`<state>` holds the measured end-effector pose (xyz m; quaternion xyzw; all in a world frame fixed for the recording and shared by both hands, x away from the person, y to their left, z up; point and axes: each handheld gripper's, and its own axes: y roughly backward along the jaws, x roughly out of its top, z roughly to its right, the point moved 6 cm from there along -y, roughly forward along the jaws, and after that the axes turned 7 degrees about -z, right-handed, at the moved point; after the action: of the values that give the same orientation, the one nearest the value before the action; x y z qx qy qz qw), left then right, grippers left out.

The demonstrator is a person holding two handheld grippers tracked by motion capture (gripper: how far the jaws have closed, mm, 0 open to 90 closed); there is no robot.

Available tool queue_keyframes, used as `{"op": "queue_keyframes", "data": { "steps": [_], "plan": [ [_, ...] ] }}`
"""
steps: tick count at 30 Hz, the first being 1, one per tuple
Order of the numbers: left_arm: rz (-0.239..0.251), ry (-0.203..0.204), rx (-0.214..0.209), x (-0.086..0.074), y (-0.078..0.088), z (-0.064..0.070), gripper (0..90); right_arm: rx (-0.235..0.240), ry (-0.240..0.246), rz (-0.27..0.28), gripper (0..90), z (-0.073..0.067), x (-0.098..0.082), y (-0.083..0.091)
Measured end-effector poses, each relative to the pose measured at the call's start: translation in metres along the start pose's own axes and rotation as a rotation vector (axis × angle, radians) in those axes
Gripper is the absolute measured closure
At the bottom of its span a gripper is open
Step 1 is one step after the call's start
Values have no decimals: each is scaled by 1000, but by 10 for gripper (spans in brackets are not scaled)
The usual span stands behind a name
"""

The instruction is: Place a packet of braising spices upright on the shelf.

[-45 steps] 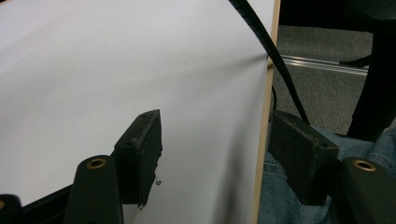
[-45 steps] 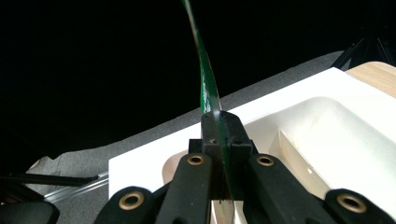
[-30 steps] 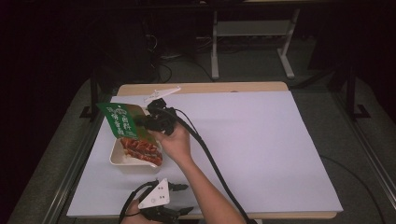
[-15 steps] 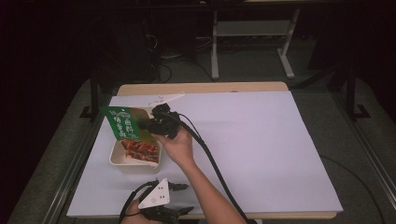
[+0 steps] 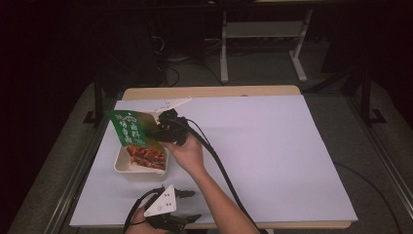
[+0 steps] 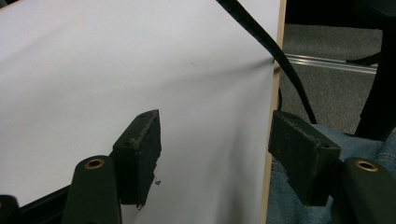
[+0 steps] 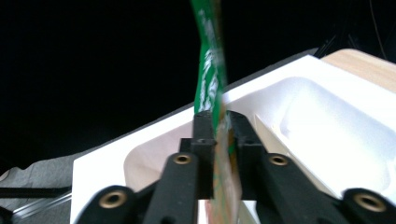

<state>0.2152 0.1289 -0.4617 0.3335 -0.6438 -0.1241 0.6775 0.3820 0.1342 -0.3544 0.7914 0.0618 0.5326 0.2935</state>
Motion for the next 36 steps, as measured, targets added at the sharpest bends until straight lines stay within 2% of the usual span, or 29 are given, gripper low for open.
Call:
{"op": "queue_keyframes", "data": {
  "steps": [5, 8, 13, 29, 36],
  "plan": [
    [2, 17, 8, -1, 1, -3, 328, 7, -1, -2, 704, 2, -2, 7],
    [-4, 9, 16, -1, 1, -6, 323, 14, 4, -16, 670, 2, -4, 12],
    [-21, 6, 20, -3, 0, -8, 318, 19, 10, -24, 634, 2, -9, 21],
    [-34, 11, 32, -5, 0, -12, 302, 15, 4, -32, 553, 8, -25, 51],
    [-24, 25, 35, -5, -1, -12, 295, 21, -5, -26, 506, 8, -35, 64]
  ]
}}
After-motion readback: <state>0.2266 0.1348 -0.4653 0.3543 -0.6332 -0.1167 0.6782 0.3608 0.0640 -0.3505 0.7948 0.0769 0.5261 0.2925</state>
